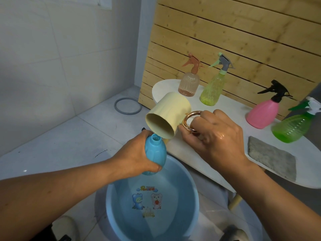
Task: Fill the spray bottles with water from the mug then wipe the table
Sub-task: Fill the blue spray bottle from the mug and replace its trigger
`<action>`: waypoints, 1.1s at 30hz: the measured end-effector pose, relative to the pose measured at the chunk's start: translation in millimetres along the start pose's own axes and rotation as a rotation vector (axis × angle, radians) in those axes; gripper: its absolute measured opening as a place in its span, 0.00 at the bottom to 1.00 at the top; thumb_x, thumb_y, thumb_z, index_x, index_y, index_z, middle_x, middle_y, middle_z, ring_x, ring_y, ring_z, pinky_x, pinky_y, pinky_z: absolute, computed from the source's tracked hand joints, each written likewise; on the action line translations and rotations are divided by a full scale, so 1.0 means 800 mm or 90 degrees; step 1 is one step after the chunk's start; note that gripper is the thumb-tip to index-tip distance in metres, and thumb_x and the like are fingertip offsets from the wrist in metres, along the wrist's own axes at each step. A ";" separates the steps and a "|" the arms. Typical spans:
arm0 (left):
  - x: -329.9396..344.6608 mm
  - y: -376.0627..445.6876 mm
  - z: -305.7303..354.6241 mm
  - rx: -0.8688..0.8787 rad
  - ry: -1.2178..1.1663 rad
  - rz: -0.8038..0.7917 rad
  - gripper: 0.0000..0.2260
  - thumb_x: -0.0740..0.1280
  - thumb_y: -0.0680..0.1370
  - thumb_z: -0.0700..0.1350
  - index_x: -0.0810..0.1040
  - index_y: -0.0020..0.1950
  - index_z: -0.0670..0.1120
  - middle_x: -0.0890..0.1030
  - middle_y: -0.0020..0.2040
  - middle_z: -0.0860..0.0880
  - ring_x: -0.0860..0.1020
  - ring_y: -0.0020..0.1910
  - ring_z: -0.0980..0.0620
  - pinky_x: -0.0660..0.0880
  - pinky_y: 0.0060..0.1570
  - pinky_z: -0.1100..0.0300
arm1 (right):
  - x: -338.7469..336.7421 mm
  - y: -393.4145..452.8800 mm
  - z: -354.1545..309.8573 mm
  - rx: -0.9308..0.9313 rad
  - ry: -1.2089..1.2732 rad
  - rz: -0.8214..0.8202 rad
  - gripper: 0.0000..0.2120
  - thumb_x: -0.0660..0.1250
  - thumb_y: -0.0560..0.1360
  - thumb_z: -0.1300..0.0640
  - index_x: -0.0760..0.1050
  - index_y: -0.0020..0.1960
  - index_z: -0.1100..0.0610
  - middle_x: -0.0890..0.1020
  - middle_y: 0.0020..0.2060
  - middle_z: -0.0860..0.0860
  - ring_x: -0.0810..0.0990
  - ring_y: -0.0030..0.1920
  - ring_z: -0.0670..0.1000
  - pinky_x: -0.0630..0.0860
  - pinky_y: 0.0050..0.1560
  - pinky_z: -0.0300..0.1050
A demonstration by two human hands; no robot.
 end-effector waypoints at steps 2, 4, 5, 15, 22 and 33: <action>0.000 0.000 0.001 0.001 0.000 0.001 0.39 0.85 0.63 0.50 0.65 0.66 0.62 0.77 0.56 0.61 0.79 0.53 0.59 0.78 0.40 0.66 | -0.001 0.000 0.000 -0.001 0.005 0.004 0.17 0.68 0.80 0.46 0.74 0.36 0.53 0.76 0.33 0.50 0.69 0.35 0.52 0.59 0.34 0.42; -0.001 -0.001 0.003 0.003 0.002 0.005 0.39 0.85 0.64 0.50 0.65 0.66 0.62 0.77 0.56 0.61 0.79 0.53 0.58 0.78 0.40 0.66 | 0.000 0.000 0.000 0.016 0.026 -0.002 0.17 0.68 0.80 0.46 0.74 0.36 0.53 0.75 0.33 0.50 0.68 0.35 0.52 0.60 0.33 0.43; -0.001 -0.001 0.003 0.003 0.001 0.009 0.39 0.85 0.63 0.50 0.65 0.66 0.61 0.77 0.56 0.61 0.79 0.53 0.58 0.78 0.40 0.66 | 0.001 0.000 0.000 0.044 0.045 -0.010 0.17 0.68 0.80 0.46 0.73 0.36 0.52 0.74 0.32 0.49 0.68 0.35 0.51 0.61 0.32 0.43; -0.003 -0.003 0.007 0.019 -0.022 0.058 0.38 0.85 0.62 0.50 0.66 0.63 0.65 0.76 0.55 0.63 0.78 0.53 0.59 0.80 0.43 0.65 | 0.027 -0.003 0.019 0.689 0.582 -0.122 0.23 0.69 0.78 0.41 0.70 0.34 0.57 0.71 0.32 0.51 0.67 0.34 0.48 0.64 0.33 0.42; -0.013 0.006 0.019 0.026 -0.046 0.100 0.38 0.86 0.61 0.50 0.66 0.60 0.65 0.76 0.55 0.62 0.79 0.52 0.57 0.80 0.41 0.62 | 0.032 0.000 0.043 0.758 0.609 -0.107 0.19 0.61 0.83 0.43 0.77 0.45 0.56 0.74 0.25 0.40 0.68 0.29 0.42 0.65 0.33 0.40; -0.023 0.032 0.034 0.022 -0.147 0.164 0.37 0.86 0.61 0.46 0.70 0.61 0.66 0.79 0.53 0.59 0.81 0.48 0.58 0.81 0.38 0.62 | 0.030 0.032 0.140 0.815 0.511 -0.069 0.18 0.57 0.85 0.45 0.79 0.52 0.56 0.77 0.43 0.48 0.72 0.41 0.47 0.71 0.39 0.44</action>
Point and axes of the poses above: each hand's wrist, its own y-axis towards the middle knuckle, its own x-axis out of the palm, z = x × y, the point moved 2 cm from there along y, towards the middle knuckle
